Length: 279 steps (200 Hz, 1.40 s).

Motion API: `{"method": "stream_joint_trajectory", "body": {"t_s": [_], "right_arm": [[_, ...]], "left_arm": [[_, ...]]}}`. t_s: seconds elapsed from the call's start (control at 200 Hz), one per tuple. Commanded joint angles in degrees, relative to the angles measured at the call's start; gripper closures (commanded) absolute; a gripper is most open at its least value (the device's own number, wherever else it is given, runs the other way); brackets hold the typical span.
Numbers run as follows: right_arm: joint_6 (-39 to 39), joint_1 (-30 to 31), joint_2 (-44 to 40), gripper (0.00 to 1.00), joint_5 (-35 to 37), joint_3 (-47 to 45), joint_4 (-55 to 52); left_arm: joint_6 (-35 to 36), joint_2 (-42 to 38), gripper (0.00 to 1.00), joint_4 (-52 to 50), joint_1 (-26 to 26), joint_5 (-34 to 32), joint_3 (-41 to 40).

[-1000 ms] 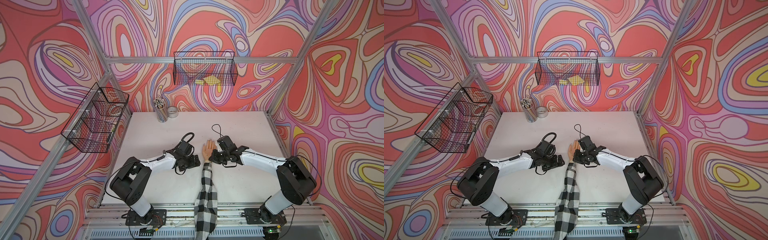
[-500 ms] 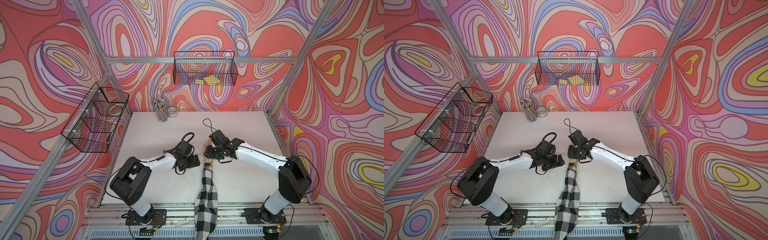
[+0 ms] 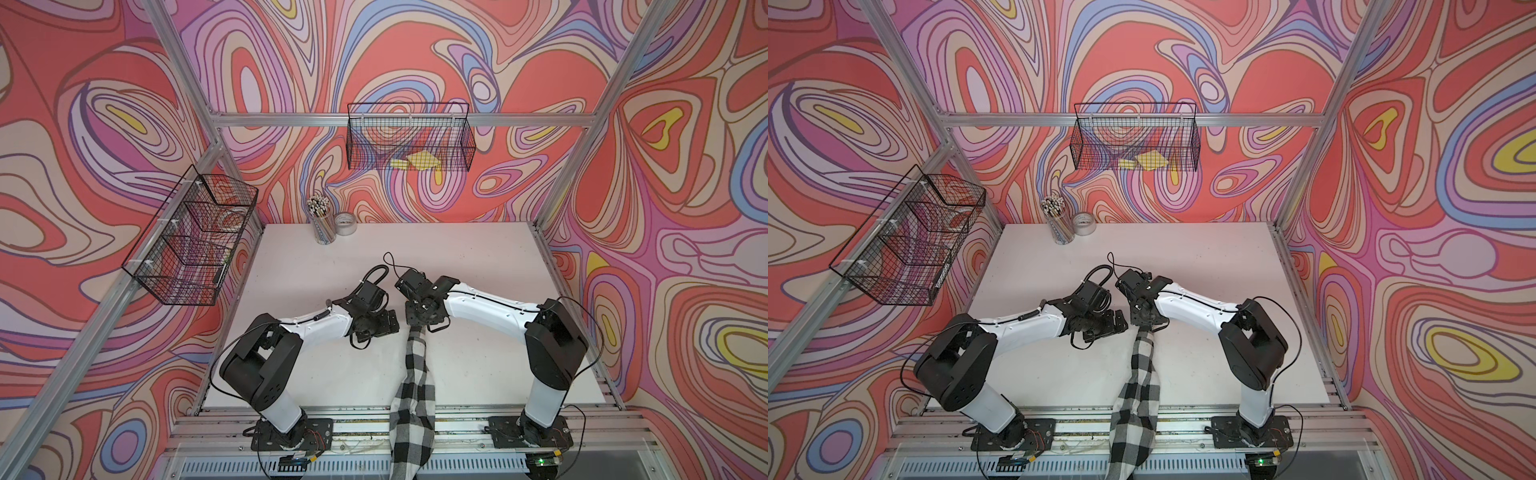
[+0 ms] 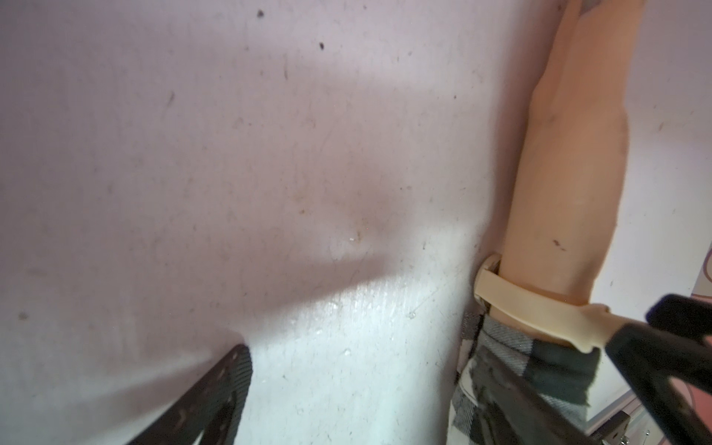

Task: Take off the watch
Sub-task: Untie the watch from the hand.

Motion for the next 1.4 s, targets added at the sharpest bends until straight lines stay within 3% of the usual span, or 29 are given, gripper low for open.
{"method": "stream_joint_trajectory", "body": {"t_s": [0.0,0.32,0.411,0.566,0.671,0.986,1.392], "right_arm": [[-0.3,0.7,0.9,0.62,2.6,0.9,-2.4],[0.4,1.0,-0.4,0.62,3.7,-0.8,-2.7],[0.4,1.0,-0.2,0.69,2.8,-1.2,-1.6],[0.1,0.9,-0.8,0.91,-0.2,-2.8,1.8],[-0.8,0.7,-2.6,0.98,-2.9,-4.8,6.4],[-3.4,-2.9,-9.2,1.0,-16.4,-9.6,21.9],[6.6,-12.2,-13.8,1.0,-32.4,-25.3,43.2]], "left_arm": [[-0.1,-1.1,0.09,-1.5,-0.2,-0.5,1.2],[-0.1,-0.6,0.09,-1.1,-0.2,-0.2,1.2],[-0.1,-0.5,0.09,-1.0,-0.2,-0.1,1.1],[0.0,-0.6,0.09,-1.2,-0.3,-0.2,1.1],[0.0,-0.7,0.09,-1.3,-0.2,-0.4,1.1],[0.3,-1.2,0.09,-1.9,-0.2,-1.9,1.2],[0.3,-1.5,0.09,-2.4,-0.2,-2.5,1.2]]}}
